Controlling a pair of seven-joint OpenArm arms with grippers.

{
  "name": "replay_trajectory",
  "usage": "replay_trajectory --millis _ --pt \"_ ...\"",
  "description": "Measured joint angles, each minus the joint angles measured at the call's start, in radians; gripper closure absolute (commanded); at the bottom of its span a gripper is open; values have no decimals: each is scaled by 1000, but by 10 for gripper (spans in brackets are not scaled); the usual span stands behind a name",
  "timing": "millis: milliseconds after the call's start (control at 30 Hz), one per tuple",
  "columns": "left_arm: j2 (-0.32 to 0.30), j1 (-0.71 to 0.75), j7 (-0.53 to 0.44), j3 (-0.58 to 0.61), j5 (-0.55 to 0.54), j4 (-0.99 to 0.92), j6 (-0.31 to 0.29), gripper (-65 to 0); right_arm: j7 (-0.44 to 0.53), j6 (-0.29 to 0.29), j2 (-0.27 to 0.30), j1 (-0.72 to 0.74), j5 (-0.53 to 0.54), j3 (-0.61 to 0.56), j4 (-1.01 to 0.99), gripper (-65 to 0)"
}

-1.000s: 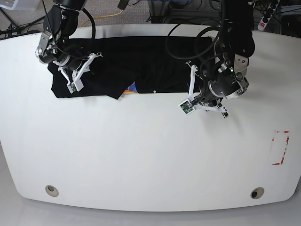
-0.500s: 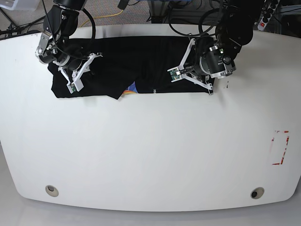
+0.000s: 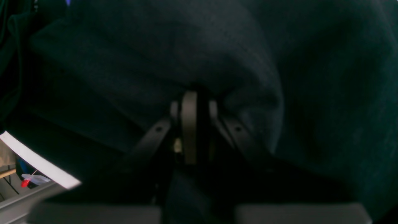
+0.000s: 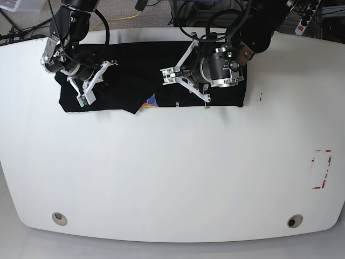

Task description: Fold the T-shirt properly

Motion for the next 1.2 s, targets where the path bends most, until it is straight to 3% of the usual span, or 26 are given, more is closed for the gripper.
replay_trajectory --millis 267,367,867,1200 --pt "-83 17 0 -184 9 10 0 -136 0 0 -3 0 0 0 0 -33" --pt "-113 35 17 -189 17 10 0 -136 0 -1 -23 0 -4 4 1 -33" --pt "-103 17 1 108 11 -1 0 -137 0 0 -35 0 3 0 2 -33" --pt "-38 -39 -26 127 2 -88 0 -137 0 0 -35 0 3 0 2 -33"
